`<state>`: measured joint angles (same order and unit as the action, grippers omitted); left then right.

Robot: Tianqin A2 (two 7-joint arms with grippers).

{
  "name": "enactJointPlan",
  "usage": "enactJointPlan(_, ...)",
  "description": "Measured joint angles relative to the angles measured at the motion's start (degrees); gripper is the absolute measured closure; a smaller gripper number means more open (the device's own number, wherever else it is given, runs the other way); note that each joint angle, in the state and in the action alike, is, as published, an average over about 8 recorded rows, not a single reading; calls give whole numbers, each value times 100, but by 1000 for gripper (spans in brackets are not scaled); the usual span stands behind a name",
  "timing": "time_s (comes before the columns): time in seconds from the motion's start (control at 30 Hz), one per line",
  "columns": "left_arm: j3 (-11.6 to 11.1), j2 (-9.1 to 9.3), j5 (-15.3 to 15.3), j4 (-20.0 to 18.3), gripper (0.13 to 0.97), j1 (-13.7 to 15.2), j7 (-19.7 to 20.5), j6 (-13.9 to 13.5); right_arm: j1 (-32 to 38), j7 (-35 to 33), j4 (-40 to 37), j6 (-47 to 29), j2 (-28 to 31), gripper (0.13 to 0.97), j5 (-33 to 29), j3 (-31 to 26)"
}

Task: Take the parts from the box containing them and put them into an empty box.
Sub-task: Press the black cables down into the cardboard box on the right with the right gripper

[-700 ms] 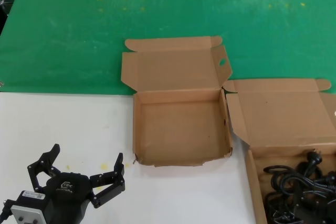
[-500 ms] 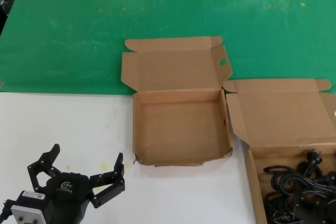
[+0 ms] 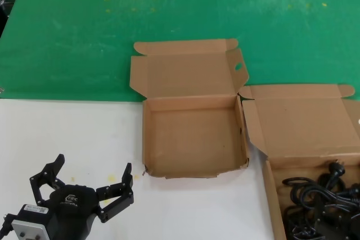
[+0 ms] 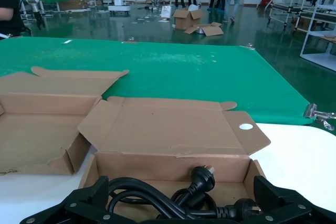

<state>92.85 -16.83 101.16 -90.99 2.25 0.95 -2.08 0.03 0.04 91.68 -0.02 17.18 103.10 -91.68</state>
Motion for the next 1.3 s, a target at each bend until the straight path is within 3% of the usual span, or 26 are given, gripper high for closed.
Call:
enactJointPlan(0.2, 0, 0, 0, 0, 159, 0, 0, 0, 0, 0, 0, 0, 0, 129, 0, 0)
enactJointPlan(0.57, 0, 0, 0, 0, 292, 0, 0, 0, 0, 0, 0, 0, 2, 129, 0, -4)
enactJointPlan(0.77, 0, 0, 0, 0, 411, 0, 0, 0, 3, -83, 226, 340, 300, 129, 260, -345)
enactJointPlan(0.9, 0, 0, 0, 0, 411, 0, 0, 0, 3, -181, 437, 671, 580, 129, 574, -639)
enactJointPlan(1.13, 0, 0, 0, 0, 600, 0, 0, 0, 63, -352, 621, 1009, 977, 129, 1053, -989)
enactJointPlan(1.3, 0, 0, 0, 0, 694, 0, 0, 0, 264, -670, 856, 1369, 1667, 129, 1718, -1470)
